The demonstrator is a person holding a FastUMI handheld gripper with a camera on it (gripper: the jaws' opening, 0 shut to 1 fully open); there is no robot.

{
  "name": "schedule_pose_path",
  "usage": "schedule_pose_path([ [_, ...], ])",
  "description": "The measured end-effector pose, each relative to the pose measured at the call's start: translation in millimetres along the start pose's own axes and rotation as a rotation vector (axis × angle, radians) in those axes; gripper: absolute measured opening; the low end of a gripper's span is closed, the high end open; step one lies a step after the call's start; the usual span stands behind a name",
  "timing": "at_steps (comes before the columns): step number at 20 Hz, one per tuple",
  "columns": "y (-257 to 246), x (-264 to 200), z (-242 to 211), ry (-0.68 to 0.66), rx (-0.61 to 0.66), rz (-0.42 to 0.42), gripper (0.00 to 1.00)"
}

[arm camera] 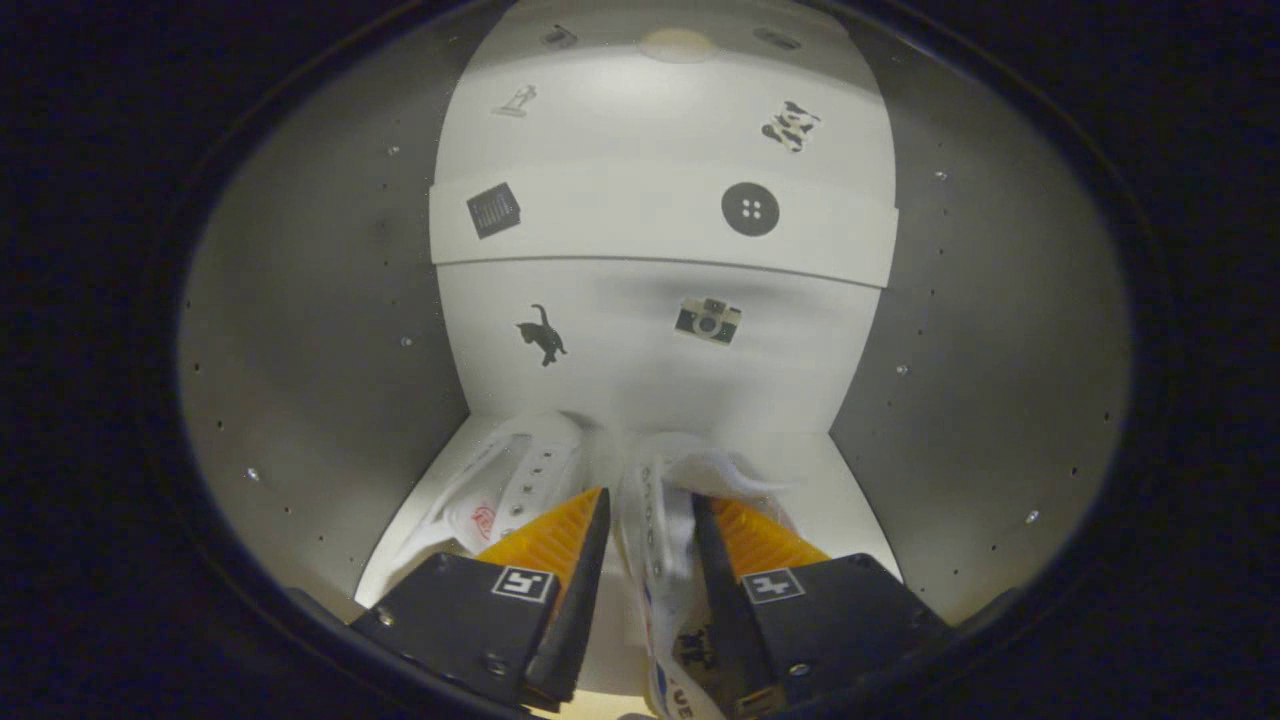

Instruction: Open the shoe cabinet door, grab the shoes and put them into the shoe cabinet, then close the shoe cabinet door.

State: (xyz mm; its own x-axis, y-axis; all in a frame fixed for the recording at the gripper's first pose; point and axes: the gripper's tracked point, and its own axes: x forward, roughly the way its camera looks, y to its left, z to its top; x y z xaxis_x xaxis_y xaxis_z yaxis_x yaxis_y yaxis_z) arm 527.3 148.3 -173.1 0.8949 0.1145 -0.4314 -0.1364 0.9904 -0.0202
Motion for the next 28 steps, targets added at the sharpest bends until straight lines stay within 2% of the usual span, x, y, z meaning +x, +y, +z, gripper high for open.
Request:
schedule_pose_path([
  [2,1,-12,6,-0.035,0.01,0.002,0.68],
  [3,1,-18,8,-0.052,0.01,-0.003,0.68],
  [6,-2,-39,14,-0.102,-0.011,-0.024,0.79],
  [13,-3,-104,20,-0.193,-0.002,-0.027,0.79],
  [21,5,-228,-2,-0.29,0.026,-0.029,0.99],
  [28,15,-365,-48,-0.368,0.009,-0.051,1.0],
])
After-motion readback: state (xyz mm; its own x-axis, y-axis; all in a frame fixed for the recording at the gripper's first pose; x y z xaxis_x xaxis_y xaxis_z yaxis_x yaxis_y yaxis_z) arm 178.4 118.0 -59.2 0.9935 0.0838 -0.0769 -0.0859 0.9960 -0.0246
